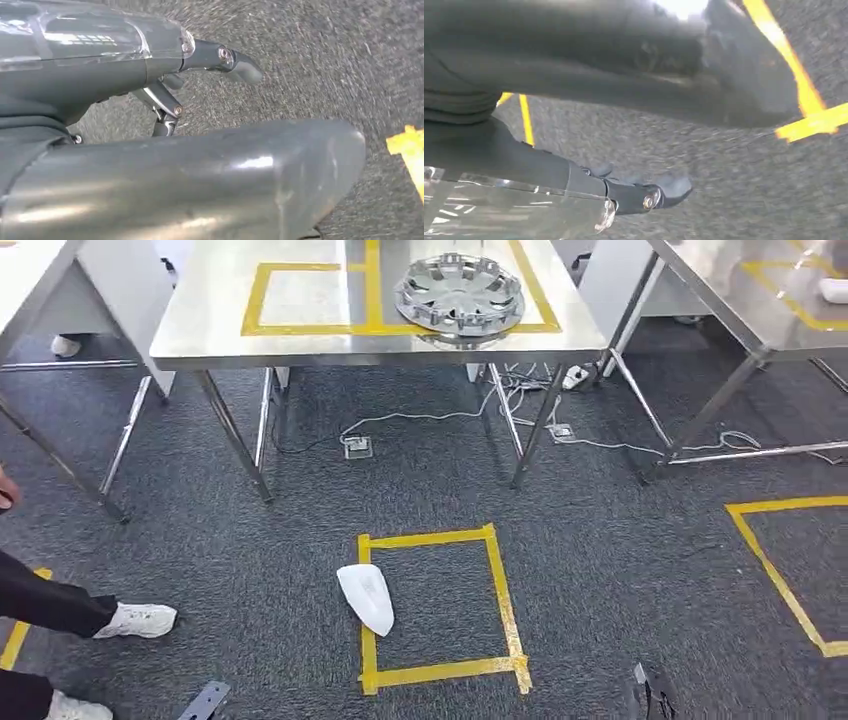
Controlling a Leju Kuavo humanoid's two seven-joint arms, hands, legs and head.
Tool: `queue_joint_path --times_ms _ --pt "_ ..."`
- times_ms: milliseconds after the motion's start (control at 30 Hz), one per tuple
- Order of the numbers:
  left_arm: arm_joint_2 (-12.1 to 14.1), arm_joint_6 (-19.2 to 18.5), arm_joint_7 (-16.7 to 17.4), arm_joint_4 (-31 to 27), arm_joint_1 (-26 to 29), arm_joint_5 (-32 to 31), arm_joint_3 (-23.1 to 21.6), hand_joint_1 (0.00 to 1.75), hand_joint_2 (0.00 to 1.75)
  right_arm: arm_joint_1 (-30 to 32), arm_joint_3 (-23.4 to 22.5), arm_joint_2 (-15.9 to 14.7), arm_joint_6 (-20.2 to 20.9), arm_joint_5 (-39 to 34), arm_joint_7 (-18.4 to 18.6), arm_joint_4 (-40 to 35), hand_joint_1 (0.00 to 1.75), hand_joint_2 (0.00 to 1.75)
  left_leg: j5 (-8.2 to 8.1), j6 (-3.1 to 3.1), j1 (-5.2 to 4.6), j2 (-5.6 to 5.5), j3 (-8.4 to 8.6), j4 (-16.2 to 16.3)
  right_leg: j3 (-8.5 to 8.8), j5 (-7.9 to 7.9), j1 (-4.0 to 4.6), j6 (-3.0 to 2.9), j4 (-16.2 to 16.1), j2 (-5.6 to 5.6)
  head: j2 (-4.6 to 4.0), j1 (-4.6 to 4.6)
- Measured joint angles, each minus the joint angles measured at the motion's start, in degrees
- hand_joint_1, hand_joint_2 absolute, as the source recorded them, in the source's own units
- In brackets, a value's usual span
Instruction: Take the parts from the cabinet and place them on the table.
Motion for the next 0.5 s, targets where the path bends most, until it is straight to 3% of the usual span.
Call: queue_joint_path --times_ms 67,100,133,167,267,300,333,367,400,433,467,500 --pt "0.0 0.6 0.0 -0.1 0.3 0.3 0.2 0.00 0.00 0.0 0.5 -0.1 0.0 -0.5 0.0 -0.1 0.00 0.00 -0.06 -0.09 -0.12 1.41 0.04 0.0 4.33 4.45 0.16 -0.53 -8.0 -0.57 0.00 0.53" --pt "-0.1 0.8 0.0 -0.2 0.3 0.4 0.4 0.00 0.00 0.0 0.6 -0.3 0.0 -0.6 0.0 -0.4 0.00 0.00 -0.07 -0.11 -0.16 2.00 0.08 0.0 6.95 6.50 0.35 -1.00 -12.7 -1.68 0.00 0.68" --pt "-0.2 1.0 0.0 -0.4 0.3 0.5 0.6 0.00 0.00 -0.2 0.8 -0.4 0.0 -0.7 0.0 -0.6 0.00 0.00 -0.13 -0.24 -0.31 2.76 0.06 0.0 8.14 5.63 1.06 -1.50 -15.3 -4.26 0.00 0.75" --pt "-0.2 1.1 0.1 -0.5 0.4 0.5 0.8 0.00 0.00 -0.4 1.0 -0.4 0.0 -0.7 0.0 -0.8 0.00 0.00 -0.12 -0.54 -0.45 3.19 -0.07 0.1 8.15 5.67 1.29 -1.99 -15.9 -4.18 0.00 0.90" --pt "-0.4 1.3 0.3 -0.8 0.4 0.5 1.2 0.00 0.00 -0.1 1.7 -0.9 -0.1 -0.8 0.1 -0.9 0.00 0.00 0.11 -1.43 -0.39 4.86 0.51 -0.4 7.74 6.03 1.49 -3.01 -16.1 -2.50 0.00 0.83" --pt "-0.4 1.2 0.5 -0.9 0.4 0.5 1.3 0.00 0.00 0.1 1.8 -0.9 -0.2 -0.9 0.2 -0.9 0.00 0.00 -0.50 -1.88 -0.22 2.81 0.36 -0.2 8.54 6.83 0.71 -3.41 -17.2 -2.22 0.00 0.92" --pt "-0.4 1.0 0.4 -0.9 0.6 0.6 1.4 0.00 0.00 0.1 2.0 -1.0 -0.2 -1.0 0.2 -0.9 0.00 0.00 -1.62 -2.12 -0.01 -2.16 -0.08 1.2 8.53 7.12 0.81 -3.64 -17.6 -1.68 -0.02 0.37" --pt "-0.1 0.7 0.1 -0.8 0.8 0.8 1.4 0.00 0.00 0.0 2.1 -1.0 -0.2 -1.2 0.2 -0.9 0.00 0.00 -3.15 -2.08 -0.08 -3.51 -1.16 3.4 8.45 7.28 0.79 -3.90 -17.6 -1.42 0.00 0.24" --pt "0.0 0.3 -0.5 -0.7 1.3 1.2 1.4 0.00 0.00 -0.1 2.2 -0.9 0.0 -1.3 0.1 -0.9 0.00 0.00 -5.98 -2.12 -0.07 -4.07 -3.78 9.0 8.22 7.38 0.78 -4.05 -17.5 -0.39 0.00 -0.11" --pt "0.0 0.1 -0.6 -0.4 1.7 1.7 1.3 0.00 0.00 0.0 2.3 -0.8 0.2 -1.6 0.0 -0.9 0.00 0.00 -7.79 -2.25 -0.07 -3.96 -6.08 13.7 8.14 7.38 0.84 -4.07 -17.4 0.36 0.00 -0.63" --pt "0.0 0.2 -0.6 -0.3 2.1 2.0 1.3 0.00 0.00 0.2 2.4 -0.6 0.2 -1.9 0.0 -0.9 0.00 0.00 -8.30 -2.34 -0.06 -3.81 -7.50 16.3 8.08 7.35 0.86 -4.10 -17.3 1.15 0.00 -0.98" --pt "0.0 0.4 -0.6 -0.3 2.3 2.1 1.3 0.00 0.00 0.4 2.6 -0.6 0.2 -1.9 0.0 -0.8 0.00 0.00 -7.60 -2.39 -0.04 -3.57 -7.89 16.5 8.04 7.31 0.84 -4.08 -17.1 1.80 0.00 -1.24"
